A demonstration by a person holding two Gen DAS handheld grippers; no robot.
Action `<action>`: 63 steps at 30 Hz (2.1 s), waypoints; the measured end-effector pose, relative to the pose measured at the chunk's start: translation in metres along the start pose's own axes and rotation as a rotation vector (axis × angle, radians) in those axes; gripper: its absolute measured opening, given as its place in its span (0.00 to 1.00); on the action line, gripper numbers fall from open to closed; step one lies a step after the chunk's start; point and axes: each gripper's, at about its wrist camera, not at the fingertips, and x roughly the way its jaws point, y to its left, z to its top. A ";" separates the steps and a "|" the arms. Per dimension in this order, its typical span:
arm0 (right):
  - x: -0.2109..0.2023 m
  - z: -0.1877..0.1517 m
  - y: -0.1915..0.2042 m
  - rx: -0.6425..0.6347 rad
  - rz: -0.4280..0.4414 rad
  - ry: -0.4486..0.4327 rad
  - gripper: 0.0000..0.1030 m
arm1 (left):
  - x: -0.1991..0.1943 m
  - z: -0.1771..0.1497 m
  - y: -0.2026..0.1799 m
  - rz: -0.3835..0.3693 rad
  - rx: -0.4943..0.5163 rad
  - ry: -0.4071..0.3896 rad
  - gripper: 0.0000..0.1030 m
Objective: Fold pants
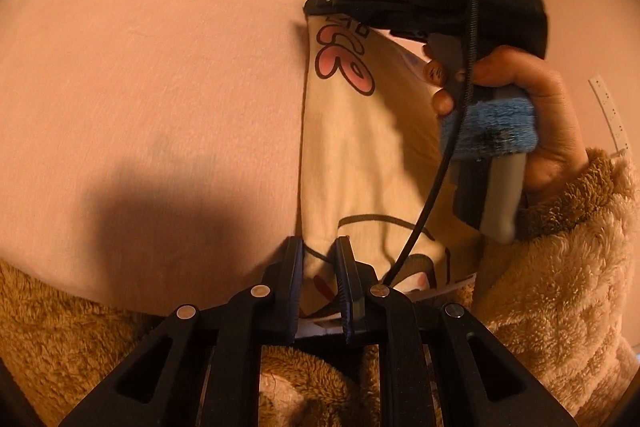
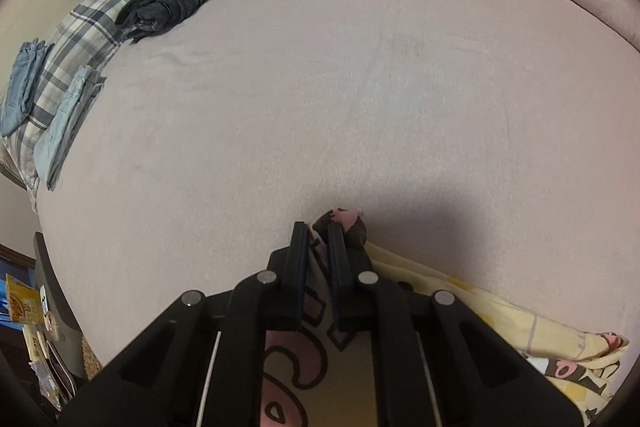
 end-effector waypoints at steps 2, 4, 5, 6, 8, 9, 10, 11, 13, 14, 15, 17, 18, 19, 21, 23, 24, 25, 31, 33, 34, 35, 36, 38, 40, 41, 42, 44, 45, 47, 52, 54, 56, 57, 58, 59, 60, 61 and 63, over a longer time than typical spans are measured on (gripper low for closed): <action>-0.011 0.001 0.000 0.014 0.009 -0.015 0.22 | -0.003 -0.006 -0.001 0.004 0.007 0.001 0.17; -0.033 -0.003 -0.002 0.023 0.021 -0.047 0.49 | -0.009 -0.013 0.004 0.002 0.013 0.006 0.17; -0.047 -0.008 -0.003 0.021 0.031 -0.073 0.60 | -0.011 -0.014 0.004 0.000 0.013 0.009 0.17; -0.061 -0.014 -0.003 0.015 0.041 -0.096 0.61 | -0.012 -0.015 0.004 -0.004 0.008 0.011 0.17; -0.087 -0.029 -0.008 0.003 0.050 -0.123 0.63 | -0.015 -0.015 0.003 -0.009 0.003 0.013 0.17; -0.101 -0.039 -0.012 -0.001 0.044 -0.134 0.64 | -0.016 -0.012 0.002 -0.005 0.010 0.014 0.17; -0.112 -0.050 -0.017 -0.004 0.034 -0.146 0.65 | -0.018 -0.012 0.000 0.005 0.023 0.015 0.17; -0.120 -0.060 -0.023 -0.001 0.021 -0.154 0.66 | -0.020 -0.008 -0.002 0.009 0.032 0.014 0.17; -0.132 -0.079 -0.033 0.008 -0.010 -0.156 0.67 | -0.027 0.001 -0.004 0.003 0.047 0.007 0.17; -0.135 -0.088 -0.038 0.015 -0.034 -0.156 0.68 | -0.032 0.005 -0.006 -0.004 0.053 -0.003 0.19; -0.139 -0.101 -0.045 0.026 -0.069 -0.149 0.68 | -0.030 0.013 -0.010 -0.007 0.054 -0.014 0.22; -0.139 -0.115 -0.050 0.039 -0.128 -0.132 0.68 | -0.037 0.024 -0.010 -0.010 0.059 -0.051 0.40; -0.140 -0.125 -0.055 0.054 -0.147 -0.123 0.68 | -0.040 0.028 -0.010 -0.013 0.059 -0.069 0.44; -0.141 -0.135 -0.062 0.080 -0.159 -0.111 0.68 | -0.041 0.033 -0.011 -0.017 0.059 -0.086 0.47; -0.139 -0.154 -0.073 0.142 -0.149 -0.082 0.68 | -0.041 0.043 -0.010 -0.020 0.059 -0.101 0.47; -0.138 -0.173 -0.078 0.169 -0.126 -0.065 0.68 | -0.034 0.053 -0.011 -0.014 0.059 -0.091 0.47; -0.139 -0.181 -0.078 0.179 -0.113 -0.074 0.68 | -0.030 0.056 -0.012 -0.008 0.058 -0.084 0.47; -0.139 -0.187 -0.079 0.192 -0.102 -0.085 0.68 | -0.025 0.061 -0.014 -0.004 0.057 -0.078 0.47; -0.141 -0.201 -0.077 0.243 -0.087 -0.066 0.68 | -0.012 0.076 -0.017 0.009 0.075 -0.051 0.47; -0.148 -0.207 -0.079 0.258 -0.097 -0.066 0.68 | -0.009 0.080 -0.018 0.011 0.080 -0.043 0.47; -0.152 -0.210 -0.080 0.268 -0.116 -0.072 0.68 | -0.012 0.078 -0.017 0.012 0.084 -0.042 0.47; -0.155 -0.213 -0.083 0.274 -0.128 -0.078 0.68 | -0.013 0.078 -0.016 0.015 0.088 -0.042 0.47; -0.159 -0.215 -0.087 0.285 -0.138 -0.086 0.68 | -0.013 0.078 -0.015 0.021 0.092 -0.042 0.47; -0.162 -0.214 -0.092 0.316 -0.152 -0.102 0.68 | -0.012 0.076 -0.015 0.047 0.098 -0.043 0.47; -0.165 -0.214 -0.100 0.347 -0.161 -0.118 0.68 | -0.010 0.075 -0.013 0.061 0.090 -0.043 0.47; -0.166 -0.214 -0.104 0.362 -0.160 -0.127 0.68 | -0.010 0.075 -0.012 0.059 0.086 -0.039 0.47; -0.166 -0.212 -0.109 0.380 -0.160 -0.133 0.68 | -0.009 0.075 -0.011 0.059 0.084 -0.034 0.47; -0.167 -0.209 -0.117 0.402 -0.153 -0.142 0.68 | -0.009 0.074 -0.011 0.072 0.089 -0.034 0.47; -0.167 -0.204 -0.120 0.410 -0.149 -0.148 0.68 | -0.008 0.074 -0.012 0.081 0.095 -0.038 0.47; -0.167 -0.196 -0.125 0.419 -0.121 -0.168 0.68 | -0.006 0.074 -0.012 0.096 0.102 -0.043 0.53; -0.136 -0.186 -0.138 0.452 -0.089 -0.138 0.70 | 0.014 0.070 -0.007 0.144 0.117 -0.003 0.57; -0.131 -0.188 -0.136 0.444 -0.094 -0.176 0.74 | 0.018 0.064 -0.008 0.156 0.142 -0.031 0.57; -0.130 -0.189 -0.132 0.429 -0.088 -0.200 0.80 | 0.017 0.061 -0.008 0.160 0.139 -0.050 0.57; -0.129 -0.189 -0.130 0.430 -0.097 -0.203 0.80 | 0.018 0.061 -0.008 0.158 0.135 -0.049 0.57; -0.130 -0.188 -0.128 0.433 -0.103 -0.205 0.80 | 0.018 0.061 -0.010 0.153 0.139 -0.047 0.57; -0.129 -0.188 -0.127 0.433 -0.105 -0.204 0.80 | 0.019 0.059 -0.013 0.136 0.153 -0.047 0.55; -0.129 -0.187 -0.126 0.430 -0.102 -0.203 0.80 | 0.020 0.056 -0.016 0.114 0.159 -0.043 0.54; -0.129 -0.186 -0.124 0.425 -0.094 -0.207 0.76 | 0.022 0.053 -0.018 0.097 0.162 -0.041 0.47; -0.126 -0.183 -0.121 0.429 -0.090 -0.217 0.64 | 0.024 0.048 -0.023 0.117 0.176 -0.057 0.36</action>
